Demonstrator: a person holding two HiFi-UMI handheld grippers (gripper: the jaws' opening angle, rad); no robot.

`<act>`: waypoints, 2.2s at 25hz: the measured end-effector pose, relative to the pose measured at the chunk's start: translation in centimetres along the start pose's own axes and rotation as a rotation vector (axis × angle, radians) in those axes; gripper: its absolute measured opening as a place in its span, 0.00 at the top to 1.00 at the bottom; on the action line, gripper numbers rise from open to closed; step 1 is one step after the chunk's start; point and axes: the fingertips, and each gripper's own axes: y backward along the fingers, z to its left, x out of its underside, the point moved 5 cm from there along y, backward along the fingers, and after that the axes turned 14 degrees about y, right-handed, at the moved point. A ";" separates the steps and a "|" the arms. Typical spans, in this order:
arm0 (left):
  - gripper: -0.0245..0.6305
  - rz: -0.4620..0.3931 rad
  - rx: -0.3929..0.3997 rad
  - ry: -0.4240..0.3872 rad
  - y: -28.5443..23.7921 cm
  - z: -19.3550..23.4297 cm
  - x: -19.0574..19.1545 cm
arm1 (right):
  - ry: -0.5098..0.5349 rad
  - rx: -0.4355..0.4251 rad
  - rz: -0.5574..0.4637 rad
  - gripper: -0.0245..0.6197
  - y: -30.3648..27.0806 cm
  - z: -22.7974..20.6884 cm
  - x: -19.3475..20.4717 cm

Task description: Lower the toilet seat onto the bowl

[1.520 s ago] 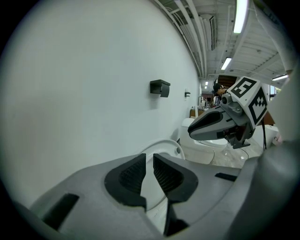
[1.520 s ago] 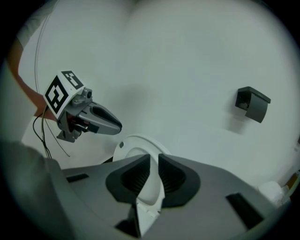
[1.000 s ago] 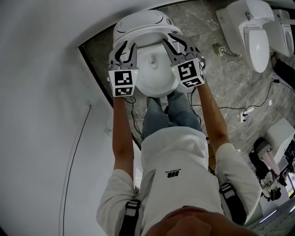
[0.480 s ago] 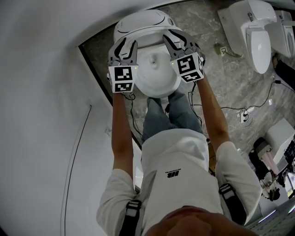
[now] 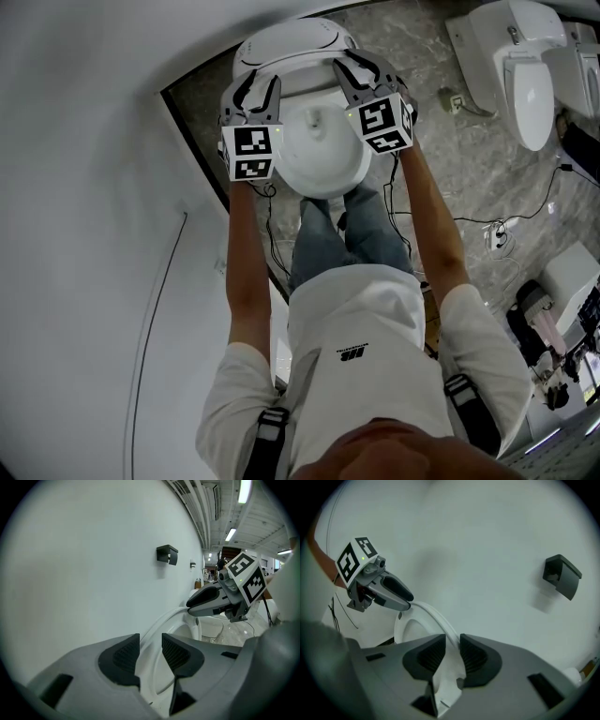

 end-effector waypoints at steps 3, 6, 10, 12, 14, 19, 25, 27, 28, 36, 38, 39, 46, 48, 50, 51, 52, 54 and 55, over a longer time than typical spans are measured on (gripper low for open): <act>0.73 0.004 -0.015 -0.003 -0.2 0.3 0.1 | 0.004 0.014 0.000 0.82 0.0 -0.1 0.0; 0.73 0.008 -0.020 -0.011 -0.4 0.5 0.1 | 0.016 0.028 -0.001 0.83 0.1 0.0 0.1; 0.73 0.013 -0.014 -0.017 -0.4 0.3 0.4 | 0.000 0.033 -0.007 0.83 0.9 0.4 0.4; 0.75 0.018 -0.002 -0.021 -0.2 -0.1 0.5 | -0.020 0.032 -0.012 0.83 1.5 0.6 0.6; 0.76 0.018 0.010 -0.025 0.2 -0.4 0.7 | -0.032 0.034 -0.015 0.83 2.1 0.9 0.6; 0.76 0.020 0.025 -0.023 1.2 -0.7 1.1 | -0.045 0.044 -0.011 0.83 2.9 1.8 0.6; 0.76 0.023 0.034 -0.028 1.8 -1.4 1.4 | -0.074 0.060 -0.017 0.83 3.8 2.3 0.8; 0.76 0.020 0.038 -0.034 2.1 -1.6 1.5 | -0.084 0.064 -0.014 0.83 4.1 2.5 0.8; 0.76 0.019 0.040 -0.038 2.3 -1.6 1.6 | -0.085 0.067 -0.011 0.83 4.2 2.7 0.9; 0.76 0.006 0.059 -0.052 4.4 -2.2 2.7 | -0.093 0.090 -0.013 0.82 5.7 4.8 0.6; 0.76 0.005 0.061 -0.052 4.7 -2.5 3.1 | -0.104 0.088 -0.023 0.82 6.0 5.2 0.9; 0.76 0.004 0.061 -0.052 4.9 -2.6 3.3 | -0.103 0.086 -0.023 0.82 6.2 5.5 1.0; 0.76 0.005 0.058 -0.065 6.5 -3.9 4.4 | -0.090 0.084 -0.015 0.82 7.9 6.9 1.3; 0.76 0.012 0.059 -0.069 7.0 -4.3 4.7 | -0.087 0.083 -0.008 0.82 8.5 7.3 1.4; 0.76 0.017 0.062 -0.070 7.4 -4.7 5.1 | -0.089 0.083 -0.007 0.82 9.1 7.8 1.6; 0.76 0.019 0.063 -0.070 7.6 -5.0 5.2 | -0.092 0.083 -0.009 0.82 9.3 7.9 1.8; 0.76 0.021 0.064 -0.070 7.7 -5.1 5.4 | -0.096 0.083 -0.012 0.82 9.5 8.1 1.9; 0.76 0.025 0.064 -0.069 8.0 -5.4 5.7 | -0.101 0.081 -0.018 0.81 9.7 8.5 2.0; 0.76 0.026 0.064 -0.068 8.1 -5.4 5.8 | -0.100 0.079 -0.016 0.81 9.8 8.6 2.1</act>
